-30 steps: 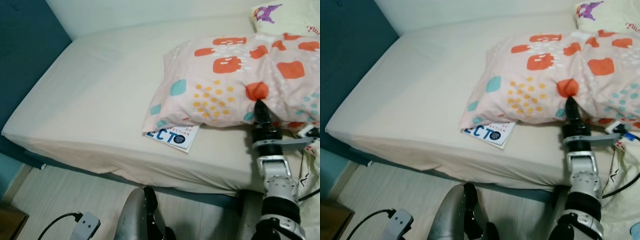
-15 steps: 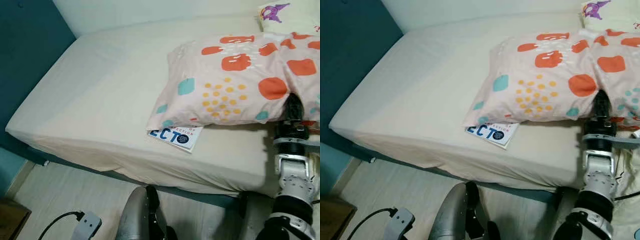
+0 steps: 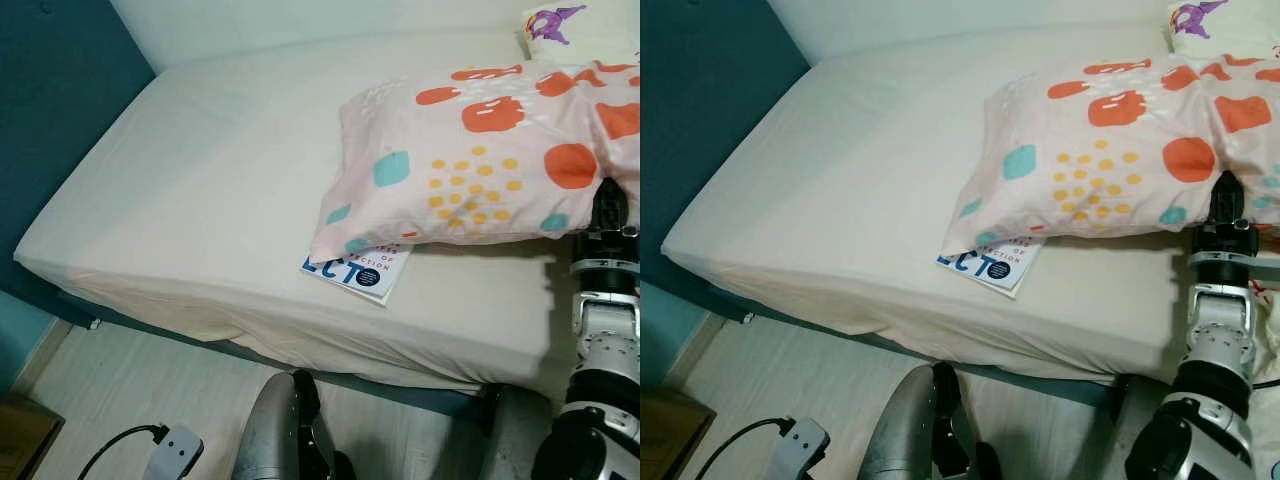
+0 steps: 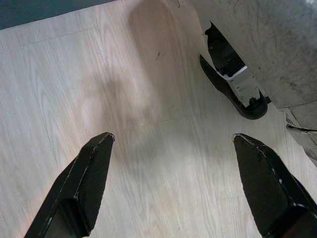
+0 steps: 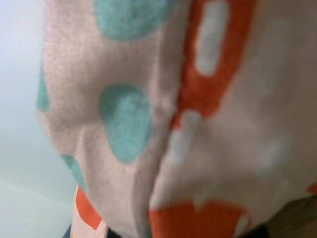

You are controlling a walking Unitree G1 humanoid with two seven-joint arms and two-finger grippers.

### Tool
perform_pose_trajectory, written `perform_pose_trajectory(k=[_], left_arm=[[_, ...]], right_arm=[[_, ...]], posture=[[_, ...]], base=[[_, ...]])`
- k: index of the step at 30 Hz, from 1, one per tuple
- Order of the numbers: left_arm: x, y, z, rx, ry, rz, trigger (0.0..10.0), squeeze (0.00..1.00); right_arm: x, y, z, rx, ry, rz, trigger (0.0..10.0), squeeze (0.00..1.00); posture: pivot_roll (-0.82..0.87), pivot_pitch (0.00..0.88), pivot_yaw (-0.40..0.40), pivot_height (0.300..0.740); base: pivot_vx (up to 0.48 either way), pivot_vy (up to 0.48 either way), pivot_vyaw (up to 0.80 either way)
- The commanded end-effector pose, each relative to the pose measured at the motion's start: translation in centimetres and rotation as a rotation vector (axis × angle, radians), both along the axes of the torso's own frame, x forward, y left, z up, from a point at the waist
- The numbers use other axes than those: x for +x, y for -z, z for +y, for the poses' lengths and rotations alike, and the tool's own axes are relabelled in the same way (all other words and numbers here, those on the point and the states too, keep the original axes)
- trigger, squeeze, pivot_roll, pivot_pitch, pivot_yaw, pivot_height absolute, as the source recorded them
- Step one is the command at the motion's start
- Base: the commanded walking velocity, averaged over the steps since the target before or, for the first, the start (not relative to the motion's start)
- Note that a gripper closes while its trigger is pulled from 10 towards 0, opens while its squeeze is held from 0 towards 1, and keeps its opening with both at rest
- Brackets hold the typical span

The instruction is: Clean up the room

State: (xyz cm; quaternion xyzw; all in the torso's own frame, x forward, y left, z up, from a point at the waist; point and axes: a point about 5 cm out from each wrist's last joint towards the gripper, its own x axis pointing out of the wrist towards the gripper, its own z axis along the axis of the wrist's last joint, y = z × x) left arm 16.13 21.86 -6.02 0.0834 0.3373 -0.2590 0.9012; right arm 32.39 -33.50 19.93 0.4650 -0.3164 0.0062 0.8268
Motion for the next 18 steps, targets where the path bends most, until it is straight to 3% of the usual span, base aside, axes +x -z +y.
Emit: perform_pose_trajectory(k=[1, 6, 12, 14, 15, 18], left_arm=[[-1.3, 0.5, 0.7, 0.018, -0.016, 0.041, 10.0, 0.00], [-1.1, 0.6, 0.5, 0.015, -0.021, 0.041, 10.0, 0.00], [0.2, 0.5, -0.6, 0.001, -0.042, 0.021, 10.0, 0.00], [1.9, 0.1, -1.6, -0.029, -0.087, -0.012, 10.0, 0.00], [1.9, 0.1, -1.6, -0.029, -0.087, -0.012, 10.0, 0.00], [4.3, -0.7, -3.0, -0.071, -0.134, -0.065, 10.0, 0.00]], right_arm=[[-0.1, 0.0, -0.3, 0.003, 0.031, 0.000, 0.0, 0.00], [0.4, 0.1, -0.1, -0.058, 0.042, 0.070, 0.0, 0.00], [1.2, 1.0, 2.4, -0.177, 0.007, 0.170, 0.0, 0.00], [1.2, 1.6, 4.2, -0.200, -0.044, 0.182, 0.0, 0.00], [1.2, 1.6, 4.2, -0.200, -0.044, 0.182, 0.0, 0.00], [0.8, 1.7, 6.0, -0.196, -0.123, 0.153, 0.0, 0.00]], posture=[[0.11, 0.236, 0.303, 0.339], [0.10, 0.227, 0.291, 0.339], [0.05, 0.201, 0.258, 0.339], [0.02, 0.175, 0.231, 0.339], [0.02, 0.175, 0.231, 0.339], [-0.03, 0.141, 0.202, 0.349]], base=[[0.000, 0.000, 0.00], [0.000, 0.000, 0.00], [0.000, 0.000, 0.00], [0.000, 0.000, 0.00], [0.000, 0.000, 0.00], [0.000, 0.000, 0.00]])
